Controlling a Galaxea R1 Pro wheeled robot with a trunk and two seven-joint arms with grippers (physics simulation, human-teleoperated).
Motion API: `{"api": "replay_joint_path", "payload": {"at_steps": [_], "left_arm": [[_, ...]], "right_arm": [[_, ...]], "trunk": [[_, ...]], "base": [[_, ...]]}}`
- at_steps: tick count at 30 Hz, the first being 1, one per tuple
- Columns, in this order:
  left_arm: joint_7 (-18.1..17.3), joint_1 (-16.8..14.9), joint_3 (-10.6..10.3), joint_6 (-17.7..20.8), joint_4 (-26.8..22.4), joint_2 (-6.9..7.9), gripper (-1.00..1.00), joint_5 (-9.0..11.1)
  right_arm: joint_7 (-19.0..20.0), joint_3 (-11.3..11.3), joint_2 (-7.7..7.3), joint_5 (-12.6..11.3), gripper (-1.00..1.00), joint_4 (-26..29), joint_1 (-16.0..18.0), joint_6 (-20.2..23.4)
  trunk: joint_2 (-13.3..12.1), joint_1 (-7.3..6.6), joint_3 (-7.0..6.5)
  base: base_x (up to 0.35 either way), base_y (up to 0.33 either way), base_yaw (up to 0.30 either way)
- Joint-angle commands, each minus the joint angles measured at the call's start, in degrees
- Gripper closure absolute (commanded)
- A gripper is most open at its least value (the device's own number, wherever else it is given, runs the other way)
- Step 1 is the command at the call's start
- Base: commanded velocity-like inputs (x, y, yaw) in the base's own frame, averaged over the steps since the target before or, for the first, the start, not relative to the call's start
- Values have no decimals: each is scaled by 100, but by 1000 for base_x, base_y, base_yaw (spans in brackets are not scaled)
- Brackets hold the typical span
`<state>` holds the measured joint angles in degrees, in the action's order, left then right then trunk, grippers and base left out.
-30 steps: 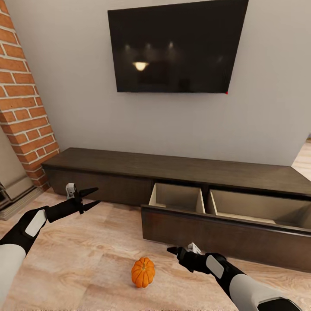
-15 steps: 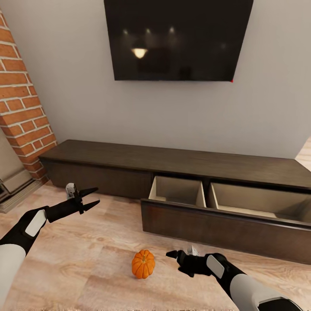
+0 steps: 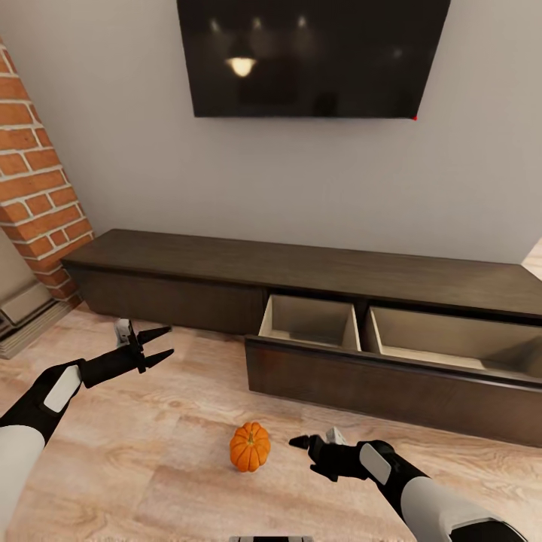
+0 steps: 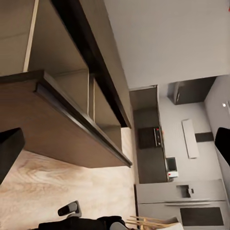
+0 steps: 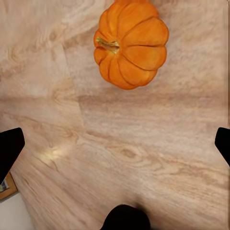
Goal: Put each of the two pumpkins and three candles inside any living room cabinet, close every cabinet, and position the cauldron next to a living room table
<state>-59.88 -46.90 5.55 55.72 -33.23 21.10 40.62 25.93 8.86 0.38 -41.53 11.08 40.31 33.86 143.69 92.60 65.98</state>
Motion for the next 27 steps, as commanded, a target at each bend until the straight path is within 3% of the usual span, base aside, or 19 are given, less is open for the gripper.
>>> {"api": "replay_joint_path", "payload": {"at_steps": [1,10,20,27], "left_arm": [[-15,-3,7,26,1,1,-100,-1],[-15,-3,7,26,1,-1,-100,-1],[-15,-3,7,26,1,6,-100,-1],[-15,-3,7,26,1,6,-100,-1]], "right_arm": [[5,46,-3,-34,-100,4,3,-15],[35,49,-10,-13,-100,47,4,-87],[118,113,-12,0,-100,710,4,-84],[229,110,-23,-4,-100,792,4,-78]], "trunk": [[4,1,27],[16,24,227],[29,50,448],[38,68,603]], "base": [[0,0,0],[0,0,0],[0,0,0],[0,0,0]]}}
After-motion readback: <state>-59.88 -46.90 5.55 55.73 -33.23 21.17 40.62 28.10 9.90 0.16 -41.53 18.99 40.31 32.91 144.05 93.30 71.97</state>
